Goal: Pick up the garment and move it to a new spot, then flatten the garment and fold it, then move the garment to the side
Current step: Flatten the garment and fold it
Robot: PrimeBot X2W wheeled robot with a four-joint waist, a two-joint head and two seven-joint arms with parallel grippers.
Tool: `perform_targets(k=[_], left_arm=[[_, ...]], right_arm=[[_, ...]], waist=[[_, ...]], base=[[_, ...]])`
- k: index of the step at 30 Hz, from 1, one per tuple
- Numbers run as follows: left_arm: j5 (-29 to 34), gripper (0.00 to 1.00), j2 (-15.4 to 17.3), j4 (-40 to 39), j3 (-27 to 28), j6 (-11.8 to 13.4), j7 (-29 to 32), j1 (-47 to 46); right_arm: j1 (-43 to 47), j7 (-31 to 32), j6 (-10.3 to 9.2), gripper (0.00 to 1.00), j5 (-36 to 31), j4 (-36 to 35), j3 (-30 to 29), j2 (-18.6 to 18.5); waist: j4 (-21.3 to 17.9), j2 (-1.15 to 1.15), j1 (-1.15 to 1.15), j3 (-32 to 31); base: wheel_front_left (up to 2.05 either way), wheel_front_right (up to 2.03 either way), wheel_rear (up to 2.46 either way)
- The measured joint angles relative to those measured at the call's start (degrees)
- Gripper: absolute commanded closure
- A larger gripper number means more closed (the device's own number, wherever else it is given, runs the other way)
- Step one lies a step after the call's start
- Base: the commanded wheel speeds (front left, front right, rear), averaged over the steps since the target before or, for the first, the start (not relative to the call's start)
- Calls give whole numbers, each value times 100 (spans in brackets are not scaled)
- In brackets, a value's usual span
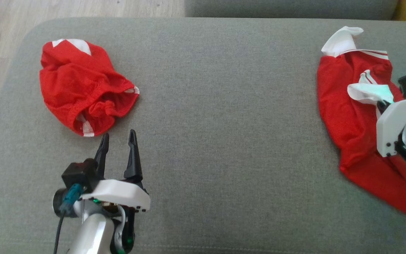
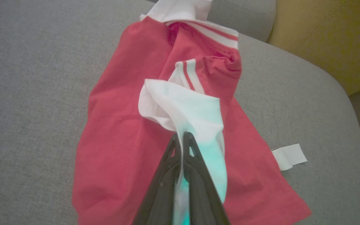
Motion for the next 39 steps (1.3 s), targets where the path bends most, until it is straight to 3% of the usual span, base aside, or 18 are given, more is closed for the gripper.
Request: perform_targets(k=[7, 14, 20, 27, 28, 29, 34, 39], left_arm=[[2, 0, 1, 77, 21, -20, 0, 15], [9, 0, 1, 103, 49, -99, 0, 129], [58, 0, 3, 133, 120, -131, 0, 229], [58, 0, 5, 138, 177, -147, 0, 248], [58, 0, 7, 138, 182, -147, 0, 248], [58, 0, 7, 136, 187, -147, 0, 249], [58, 0, 5, 120, 208, -144, 0, 250], [58, 0, 5, 97, 242, -140, 0, 250]], right_arm=[[-1, -275, 0, 100, 44, -700, -126, 269], [16, -291, 0, 100, 769, -1751, 568, 838], [30, -391, 0, 100, 1366, -1735, 1459, 1340], [38, -432, 0, 100, 1837, -920, 2647, 1558], [52, -432, 0, 40, 1918, -814, 2831, 1560], [77, -439, 0, 0, 2026, -722, 2985, 1564], [189, -524, 0, 0, 2610, -445, 3463, 1524], [125, -653, 0, 0, 2828, -637, 3422, 1145]], waist=[[18, 0, 0, -194], [253, 0, 0, -429], [665, 0, 0, -527], [1095, 0, 0, -552], [1122, 0, 0, -546], [1132, 0, 0, -533], [998, 0, 0, -484], [759, 0, 0, -468]], base=[[0, 0, 0], [0, 0, 0], [0, 0, 0], [0, 0, 0], [0, 0, 0], [0, 0, 0], [0, 0, 0], [0, 0, 0]])
